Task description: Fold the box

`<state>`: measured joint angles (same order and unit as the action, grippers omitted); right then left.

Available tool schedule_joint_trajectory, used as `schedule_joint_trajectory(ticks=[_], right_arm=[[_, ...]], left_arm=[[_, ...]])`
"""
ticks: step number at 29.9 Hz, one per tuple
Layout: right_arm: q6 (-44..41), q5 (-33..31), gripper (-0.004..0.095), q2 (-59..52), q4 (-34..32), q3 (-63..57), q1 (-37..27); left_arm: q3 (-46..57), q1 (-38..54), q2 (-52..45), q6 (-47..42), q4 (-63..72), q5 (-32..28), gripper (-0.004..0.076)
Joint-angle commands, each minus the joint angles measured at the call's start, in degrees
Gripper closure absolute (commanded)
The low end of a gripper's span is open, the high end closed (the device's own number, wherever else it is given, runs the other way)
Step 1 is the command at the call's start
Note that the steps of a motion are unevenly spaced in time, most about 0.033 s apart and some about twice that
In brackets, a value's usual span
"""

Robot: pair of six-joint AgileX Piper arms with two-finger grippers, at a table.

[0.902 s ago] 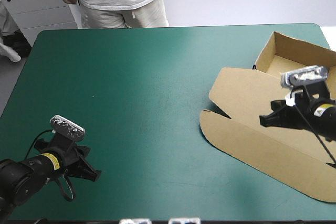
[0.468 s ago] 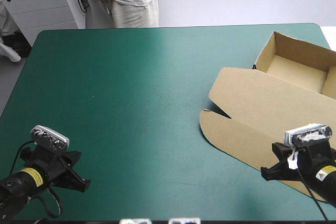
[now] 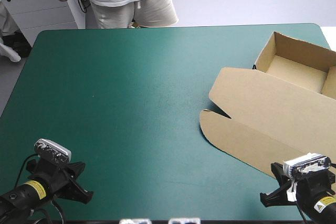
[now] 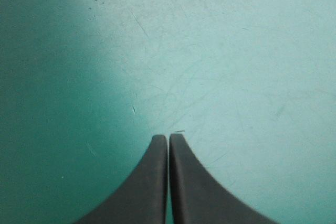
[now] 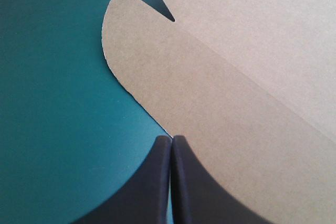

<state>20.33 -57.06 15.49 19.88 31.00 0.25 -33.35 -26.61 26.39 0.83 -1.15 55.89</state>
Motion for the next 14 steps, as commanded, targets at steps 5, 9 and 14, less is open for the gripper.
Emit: schedule_joint_trajectory(ticks=[5, 9, 14], right_arm=[[0.55, 2.33, 0.0922, -0.32, 0.66, -0.75, 0.28], [0.55, 2.33, 0.0922, -0.32, 0.44, -0.84, 0.28], [0.55, 2.33, 0.0922, -0.32, 0.22, -0.84, 0.28]], left_arm=[[2.51, -0.22, -3.12, -0.04, 1.15, -4.18, 0.0731], [3.28, -0.22, -3.4, -0.04, 1.15, -4.06, 0.0731], [3.72, -0.22, -3.4, -0.04, 1.15, -3.96, 0.0731]])
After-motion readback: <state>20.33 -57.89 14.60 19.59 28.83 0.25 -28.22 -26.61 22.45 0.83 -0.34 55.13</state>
